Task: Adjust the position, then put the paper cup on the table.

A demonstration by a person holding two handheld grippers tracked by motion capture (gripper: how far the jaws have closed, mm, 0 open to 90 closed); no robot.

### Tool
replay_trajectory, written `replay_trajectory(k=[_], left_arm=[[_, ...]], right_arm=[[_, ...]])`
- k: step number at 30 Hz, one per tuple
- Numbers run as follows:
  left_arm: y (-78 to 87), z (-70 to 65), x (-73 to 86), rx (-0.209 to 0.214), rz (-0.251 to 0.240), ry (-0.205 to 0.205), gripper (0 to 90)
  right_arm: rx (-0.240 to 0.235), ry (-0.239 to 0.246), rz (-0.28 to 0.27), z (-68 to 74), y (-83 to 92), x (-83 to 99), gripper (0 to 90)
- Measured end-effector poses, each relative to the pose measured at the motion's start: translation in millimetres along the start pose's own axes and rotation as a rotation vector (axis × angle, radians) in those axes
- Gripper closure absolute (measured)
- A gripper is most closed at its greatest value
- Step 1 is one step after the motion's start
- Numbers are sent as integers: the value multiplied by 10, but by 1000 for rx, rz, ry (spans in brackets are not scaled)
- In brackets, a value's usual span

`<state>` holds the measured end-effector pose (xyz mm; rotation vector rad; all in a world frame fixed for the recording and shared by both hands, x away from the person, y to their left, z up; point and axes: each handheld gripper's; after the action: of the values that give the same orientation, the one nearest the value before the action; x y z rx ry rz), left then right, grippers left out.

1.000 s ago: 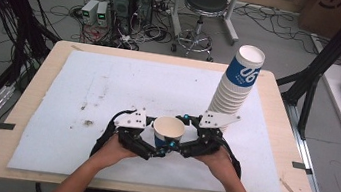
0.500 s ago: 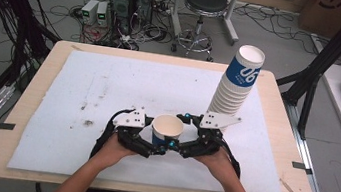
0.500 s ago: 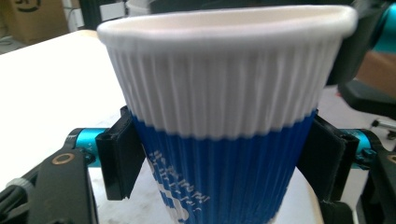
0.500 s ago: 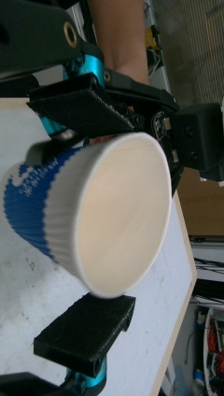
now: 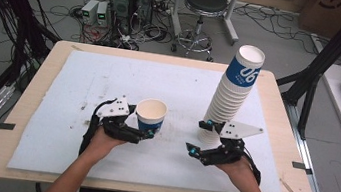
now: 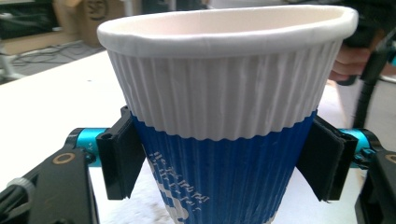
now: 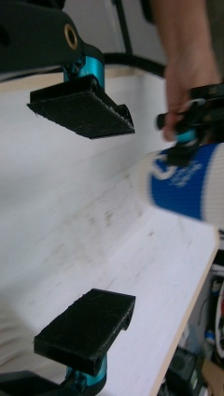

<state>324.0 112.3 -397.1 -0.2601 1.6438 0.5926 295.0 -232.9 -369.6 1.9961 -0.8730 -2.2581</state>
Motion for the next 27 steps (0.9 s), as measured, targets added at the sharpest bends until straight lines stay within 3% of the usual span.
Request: replay_trajectory(k=[6, 18, 27], left_arm=[[89, 68, -11, -52, -26, 18, 249], [195, 146, -9, -104, -54, 31, 250], [212, 205, -28, -125, -77, 34, 249]], right_arm=[[59, -9, 3, -78, 190, 161, 166], [5, -1, -14, -72, 215, 146, 178], [21, -8, -28, -47, 293, 155, 178]])
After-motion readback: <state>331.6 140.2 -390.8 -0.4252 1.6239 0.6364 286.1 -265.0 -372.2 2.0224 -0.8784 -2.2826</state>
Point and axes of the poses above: each handheld gripper's, and its own axes: y roughly backward along the jaws, x roughly out of its underside, z roughly to its left, and after that the axes turned 3 degrees about -x, right-handed
